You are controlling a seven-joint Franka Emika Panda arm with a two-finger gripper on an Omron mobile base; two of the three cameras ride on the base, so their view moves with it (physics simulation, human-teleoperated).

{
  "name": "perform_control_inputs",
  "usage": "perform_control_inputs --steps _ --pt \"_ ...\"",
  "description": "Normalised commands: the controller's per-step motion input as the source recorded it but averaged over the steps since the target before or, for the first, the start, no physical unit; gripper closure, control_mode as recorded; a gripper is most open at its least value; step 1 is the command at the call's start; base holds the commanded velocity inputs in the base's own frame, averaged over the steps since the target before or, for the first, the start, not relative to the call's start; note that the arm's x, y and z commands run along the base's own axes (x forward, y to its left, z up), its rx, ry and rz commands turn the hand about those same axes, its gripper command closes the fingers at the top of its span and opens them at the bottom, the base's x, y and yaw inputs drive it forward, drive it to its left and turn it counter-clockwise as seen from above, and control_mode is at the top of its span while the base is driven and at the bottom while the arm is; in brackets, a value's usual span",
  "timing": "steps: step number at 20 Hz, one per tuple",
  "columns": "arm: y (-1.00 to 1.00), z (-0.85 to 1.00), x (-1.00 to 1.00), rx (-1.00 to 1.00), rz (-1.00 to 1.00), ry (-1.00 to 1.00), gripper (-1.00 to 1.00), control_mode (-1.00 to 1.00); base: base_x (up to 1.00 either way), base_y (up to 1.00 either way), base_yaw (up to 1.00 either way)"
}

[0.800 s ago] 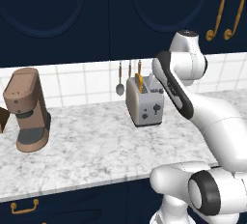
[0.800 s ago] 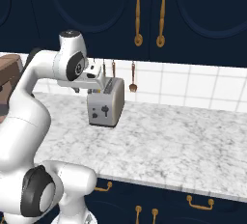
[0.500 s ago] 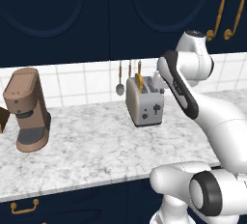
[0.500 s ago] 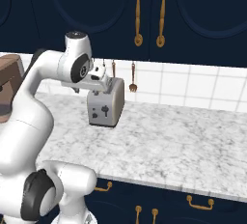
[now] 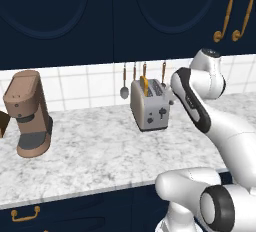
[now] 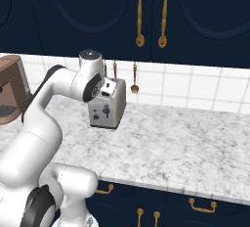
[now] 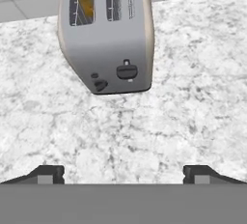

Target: Start the toaster. Once the lever pops up, take the bread to the plate on the dining counter.

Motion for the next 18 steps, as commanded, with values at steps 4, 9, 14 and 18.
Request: perform_control_inputs --steps 4,9,14,18 --pt "0.0 -0.52 0.32 0.0 -0.02 -0.16 -1.0 -1.0 0.0 0.0 0.0" --pt "-0.06 -0.22 0.49 0.0 -0.01 0.0 -1.0 -1.0 0.0 0.0 0.0" --pt "-0.26 -0.09 0.31 0.02 -0.01 0.0 -1.0 -1.0 0.0 0.0 0.0" --pt "-0.16 -0.09 0.28 0.02 0.0 0.0 -1.0 -1.0 0.0 0.0 0.0"
